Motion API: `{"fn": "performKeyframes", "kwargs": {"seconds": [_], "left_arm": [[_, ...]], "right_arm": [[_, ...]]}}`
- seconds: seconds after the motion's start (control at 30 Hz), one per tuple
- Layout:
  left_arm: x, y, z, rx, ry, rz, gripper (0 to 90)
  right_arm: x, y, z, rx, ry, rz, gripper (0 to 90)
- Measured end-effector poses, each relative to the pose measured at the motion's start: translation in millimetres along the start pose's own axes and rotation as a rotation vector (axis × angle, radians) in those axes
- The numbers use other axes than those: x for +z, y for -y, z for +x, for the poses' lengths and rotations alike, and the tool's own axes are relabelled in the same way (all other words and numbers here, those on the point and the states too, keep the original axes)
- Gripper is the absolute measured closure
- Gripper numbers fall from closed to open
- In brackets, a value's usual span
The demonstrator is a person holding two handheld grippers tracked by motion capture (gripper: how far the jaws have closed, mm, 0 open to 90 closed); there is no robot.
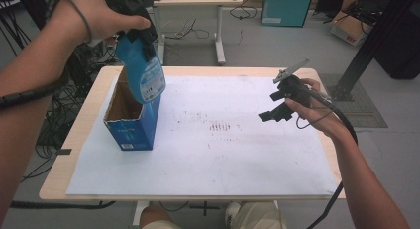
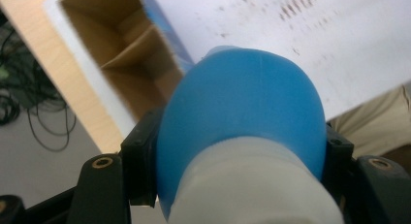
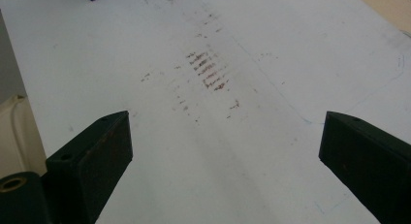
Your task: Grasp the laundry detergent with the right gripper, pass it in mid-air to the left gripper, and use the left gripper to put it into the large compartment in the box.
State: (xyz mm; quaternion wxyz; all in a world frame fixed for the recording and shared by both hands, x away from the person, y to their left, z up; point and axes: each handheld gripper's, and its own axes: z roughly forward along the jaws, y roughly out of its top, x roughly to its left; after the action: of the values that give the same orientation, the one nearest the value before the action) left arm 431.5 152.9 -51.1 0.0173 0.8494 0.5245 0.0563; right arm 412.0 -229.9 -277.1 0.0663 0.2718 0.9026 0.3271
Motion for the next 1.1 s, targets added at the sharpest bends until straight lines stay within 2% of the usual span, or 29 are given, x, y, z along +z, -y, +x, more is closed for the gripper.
{"fn": "performKeyframes", "kwargs": {"seconds": [0.07, 0.1, 0.17, 0.3, 0.43, 0.5, 0.57, 0.7, 0.87, 0.9, 0.97, 1.1], "left_arm": [[-4.0, -0.5, 9.1, -0.037, -0.019, -0.005, 36.4], [-5.4, -0.4, 12.2, -0.07, -0.017, -0.003, 36.4], [-6.8, -0.1, 18.4, -0.096, -0.026, 0.004, 36.4], [-9.5, 1.4, 32.8, -0.181, -0.005, 0.008, 36.4], [-16.0, 3.0, 45.3, -0.25, -0.012, -0.005, 36.4], [-19.2, 3.4, 49.2, -0.279, -0.021, -0.016, 36.4], [-22.3, 3.7, 54.5, -0.309, -0.029, -0.023, 36.5], [-22.9, 3.2, 61.7, -0.365, -0.037, -0.017, 36.5], [-20.7, 6.5, 72.6, -0.423, -0.016, -0.029, 36.5], [-20.5, 7.6, 75.2, -0.42, -0.015, -0.03, 36.5], [-20.2, 9.5, 78.8, -0.453, -0.001, -0.03, 36.5], [-17.3, 11.3, 83.7, -0.489, -0.012, -0.026, 36.5]], "right_arm": [[0.5, -0.2, 1.2, 0.013, 0.003, 0.005, 5.2], [0.4, -0.1, 0.6, 0.007, 0.007, 0.004, 5.2], [0.0, 0.8, 0.3, 0.005, 0.014, 0.009, 5.2], [-0.8, 4.0, -2.2, -0.001, 0.018, 0.029, 5.2], [-4.0, 6.2, -3.7, 0.006, 0.026, 0.038, 5.2], [-6.9, 6.5, -5.0, -0.003, 0.031, 0.049, 5.2], [-8.9, 6.5, -4.5, 0.01, 0.042, 0.046, 5.2], [-12.7, 6.6, -5.4, 0.005, 0.053, 0.04, 5.2], [-18.2, 8.5, -6.9, -0.004, 0.062, 0.044, 5.3], [-19.3, 9.3, -7.2, 0.002, 0.066, 0.043, 5.3], [-20.2, 10.3, -7.9, 0.007, 0.068, 0.041, 5.3], [-21.3, 10.8, -7.6, 0.002, 0.069, 0.04, 5.4]]}}
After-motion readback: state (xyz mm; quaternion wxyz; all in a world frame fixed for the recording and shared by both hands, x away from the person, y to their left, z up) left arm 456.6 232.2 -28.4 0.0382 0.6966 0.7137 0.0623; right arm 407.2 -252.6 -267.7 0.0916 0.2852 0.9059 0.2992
